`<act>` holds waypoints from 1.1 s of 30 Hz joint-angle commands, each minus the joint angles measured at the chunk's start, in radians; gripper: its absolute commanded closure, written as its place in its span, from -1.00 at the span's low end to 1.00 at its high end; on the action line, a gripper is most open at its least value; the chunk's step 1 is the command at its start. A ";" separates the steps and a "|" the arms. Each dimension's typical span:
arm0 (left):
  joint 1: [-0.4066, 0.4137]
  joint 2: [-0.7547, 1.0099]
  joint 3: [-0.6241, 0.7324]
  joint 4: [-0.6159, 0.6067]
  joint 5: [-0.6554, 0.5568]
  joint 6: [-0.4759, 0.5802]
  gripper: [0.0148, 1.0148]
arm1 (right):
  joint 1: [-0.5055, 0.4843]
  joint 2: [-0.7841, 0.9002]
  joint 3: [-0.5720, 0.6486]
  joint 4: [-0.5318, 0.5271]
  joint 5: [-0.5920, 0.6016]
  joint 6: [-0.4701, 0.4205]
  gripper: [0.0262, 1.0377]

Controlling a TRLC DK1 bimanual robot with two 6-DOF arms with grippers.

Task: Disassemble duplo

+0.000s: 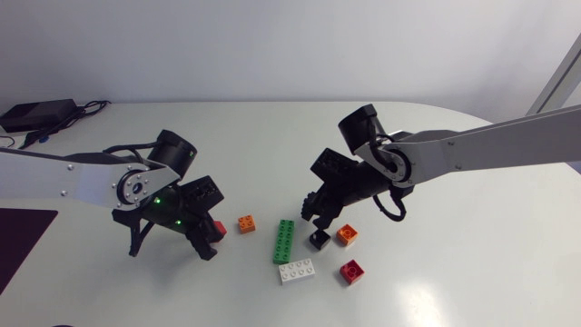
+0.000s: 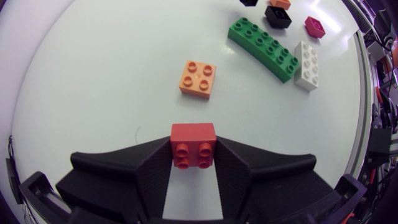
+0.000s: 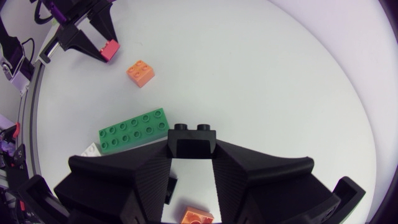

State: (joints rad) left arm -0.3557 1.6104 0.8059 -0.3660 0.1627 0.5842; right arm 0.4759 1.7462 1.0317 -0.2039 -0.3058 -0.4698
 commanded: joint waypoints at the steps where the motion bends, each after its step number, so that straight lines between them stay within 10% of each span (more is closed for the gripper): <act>1: -0.015 0.014 -0.031 0.009 -0.005 -0.018 0.57 | -0.005 0.033 0.028 0.017 0.010 0.028 0.52; 12: -0.028 0.026 -0.056 0.041 -0.026 -0.035 -0.37 | -0.006 0.101 0.014 0.054 0.068 0.030 0.47; 16: -0.028 -0.001 -0.059 0.044 -0.051 -0.043 -0.90 | -0.006 0.104 0.007 0.060 0.088 0.030 -0.39; 18: -0.023 -0.026 -0.059 0.045 -0.055 -0.058 -0.93 | -0.006 0.085 -0.001 0.063 0.106 0.033 -0.94; 29: -0.017 -0.368 -0.039 0.036 -0.301 -0.146 -0.62 | -0.030 -0.369 -0.145 0.092 0.333 0.140 -0.94; 33: -0.028 -0.461 -0.022 -0.040 -0.356 -0.192 -0.96 | -0.062 -0.537 -0.188 0.004 0.405 0.161 -0.94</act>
State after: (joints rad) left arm -0.3740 1.1885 0.7723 -0.3767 -0.1810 0.4408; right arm 0.4309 1.2655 0.8909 -0.1593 0.0795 -0.3470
